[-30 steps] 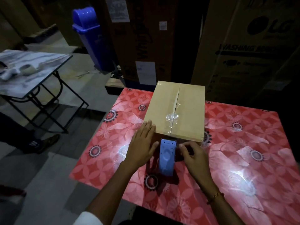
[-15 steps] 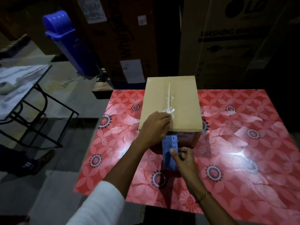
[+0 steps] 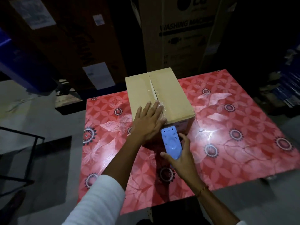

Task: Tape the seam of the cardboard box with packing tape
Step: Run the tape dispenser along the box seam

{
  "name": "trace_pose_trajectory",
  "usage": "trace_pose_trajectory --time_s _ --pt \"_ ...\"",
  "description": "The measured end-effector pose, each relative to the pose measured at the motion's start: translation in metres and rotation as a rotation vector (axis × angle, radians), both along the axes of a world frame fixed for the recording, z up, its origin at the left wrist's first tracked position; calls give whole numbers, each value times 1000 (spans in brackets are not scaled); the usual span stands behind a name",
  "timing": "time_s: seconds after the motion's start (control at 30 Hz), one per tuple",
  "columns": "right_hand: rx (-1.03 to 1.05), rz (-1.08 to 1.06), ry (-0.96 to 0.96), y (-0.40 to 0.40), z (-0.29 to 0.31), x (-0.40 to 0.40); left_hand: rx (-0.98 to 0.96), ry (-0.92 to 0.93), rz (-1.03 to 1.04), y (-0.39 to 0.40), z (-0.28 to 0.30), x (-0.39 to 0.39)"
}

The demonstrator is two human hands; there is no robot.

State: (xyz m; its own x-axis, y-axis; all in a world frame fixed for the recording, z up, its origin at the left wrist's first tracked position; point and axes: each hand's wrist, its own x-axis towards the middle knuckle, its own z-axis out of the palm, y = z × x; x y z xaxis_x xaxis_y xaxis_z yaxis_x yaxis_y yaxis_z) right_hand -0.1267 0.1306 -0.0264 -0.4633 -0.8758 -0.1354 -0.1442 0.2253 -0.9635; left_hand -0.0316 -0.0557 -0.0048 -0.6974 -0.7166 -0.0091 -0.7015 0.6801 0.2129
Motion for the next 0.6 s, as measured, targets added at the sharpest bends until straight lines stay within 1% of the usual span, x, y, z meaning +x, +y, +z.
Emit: trace_pose_trajectory --time_s 0.07,0.2,0.6 --pt "-3 -32 67 1 2 3 11 -10 -11 -1 -2 0" --pt "71 -61 213 2 5 3 20 -11 -23 -2 0 1" --pt "177 -97 356 -1 12 7 33 -5 -22 -1 1 -1"
